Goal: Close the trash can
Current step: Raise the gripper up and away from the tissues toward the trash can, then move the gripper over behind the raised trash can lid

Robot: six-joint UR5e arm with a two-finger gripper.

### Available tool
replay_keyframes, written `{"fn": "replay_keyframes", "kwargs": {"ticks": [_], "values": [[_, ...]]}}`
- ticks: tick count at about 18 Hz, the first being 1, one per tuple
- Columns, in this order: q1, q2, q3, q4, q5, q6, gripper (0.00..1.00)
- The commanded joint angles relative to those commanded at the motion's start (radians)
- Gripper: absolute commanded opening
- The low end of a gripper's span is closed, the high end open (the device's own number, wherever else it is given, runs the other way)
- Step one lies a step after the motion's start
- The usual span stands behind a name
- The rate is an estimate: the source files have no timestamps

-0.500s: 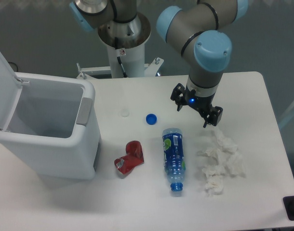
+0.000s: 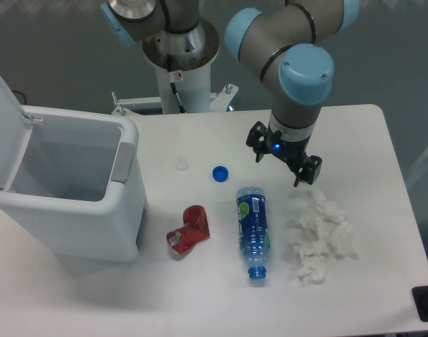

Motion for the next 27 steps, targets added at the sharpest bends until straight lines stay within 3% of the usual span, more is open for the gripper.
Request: {"fn": "replay_keyframes", "kwargs": {"ticks": [4,8,14,19,22,24,27], "values": [[0.003,0.087,-0.058,0.006,0.0,-0.005,1.0],[0.006,0.141,-0.069,-0.003,0.002,-0.026,1.0],[-0.012,0.258,-0.071,-0.002,-0.092,-0.244,0.98],[-0.055,0.363,-0.068,0.002,-0.239,-0.437,0.77],[-0.092,0.4,-0.068,0.005,-0.29,-0.54,0.56],[-0.123,0.423,-0.069,0.005,-0.305,-0.57,0.33],[-0.158,0.46,-0.069,0.008,-0.337,-0.687,0.2]]}}
